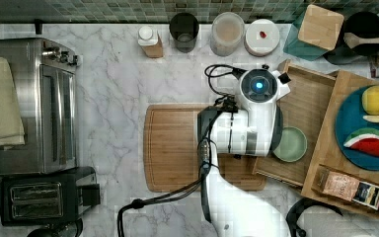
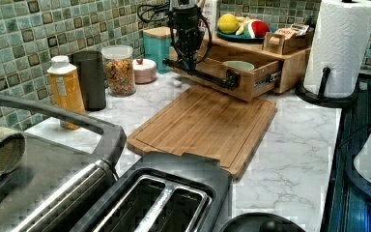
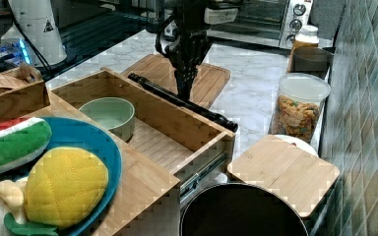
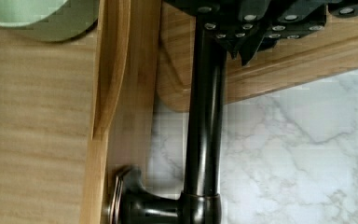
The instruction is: Close the drawer.
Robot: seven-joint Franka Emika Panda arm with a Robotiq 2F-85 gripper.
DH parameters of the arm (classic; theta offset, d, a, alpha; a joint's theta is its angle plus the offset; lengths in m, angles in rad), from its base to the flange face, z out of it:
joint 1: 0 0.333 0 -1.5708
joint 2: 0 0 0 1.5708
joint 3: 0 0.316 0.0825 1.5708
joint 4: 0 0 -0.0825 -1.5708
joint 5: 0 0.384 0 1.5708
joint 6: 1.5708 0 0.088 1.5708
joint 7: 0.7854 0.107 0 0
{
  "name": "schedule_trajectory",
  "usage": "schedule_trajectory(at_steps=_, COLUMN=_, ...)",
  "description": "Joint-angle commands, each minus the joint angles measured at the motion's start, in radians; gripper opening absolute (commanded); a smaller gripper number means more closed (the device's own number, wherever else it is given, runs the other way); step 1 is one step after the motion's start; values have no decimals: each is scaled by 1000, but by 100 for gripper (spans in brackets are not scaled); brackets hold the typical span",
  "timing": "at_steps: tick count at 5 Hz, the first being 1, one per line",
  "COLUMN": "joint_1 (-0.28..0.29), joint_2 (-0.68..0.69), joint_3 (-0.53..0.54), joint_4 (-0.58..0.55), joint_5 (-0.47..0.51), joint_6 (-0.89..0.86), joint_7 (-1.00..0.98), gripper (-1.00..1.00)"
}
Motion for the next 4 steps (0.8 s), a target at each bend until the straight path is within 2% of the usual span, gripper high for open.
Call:
schedule_trajectory(at_steps=1, joint_1=-235, joint_2=-38, joint_3=-104, joint_4=-49, joint_5=78, joint_6=139, joint_7=-295, gripper=-100)
schedule_trajectory(at_steps=2, joint_1=-264, joint_2=-7, joint_3=-125, joint_4=-15, joint_5=28, joint_6=117, joint_7=-301, gripper=-100)
schedule_trajectory(at_steps=3, joint_1=-327, joint_2=87, joint_3=-131, joint_4=27, joint_5=45, joint_6=202, joint_7=-392, gripper=-100)
schedule_trajectory(at_steps=4, joint_1=-370, joint_2=192, joint_3=-163, joint_4=122, joint_5=2, joint_6=225, joint_7=-456, gripper=-100)
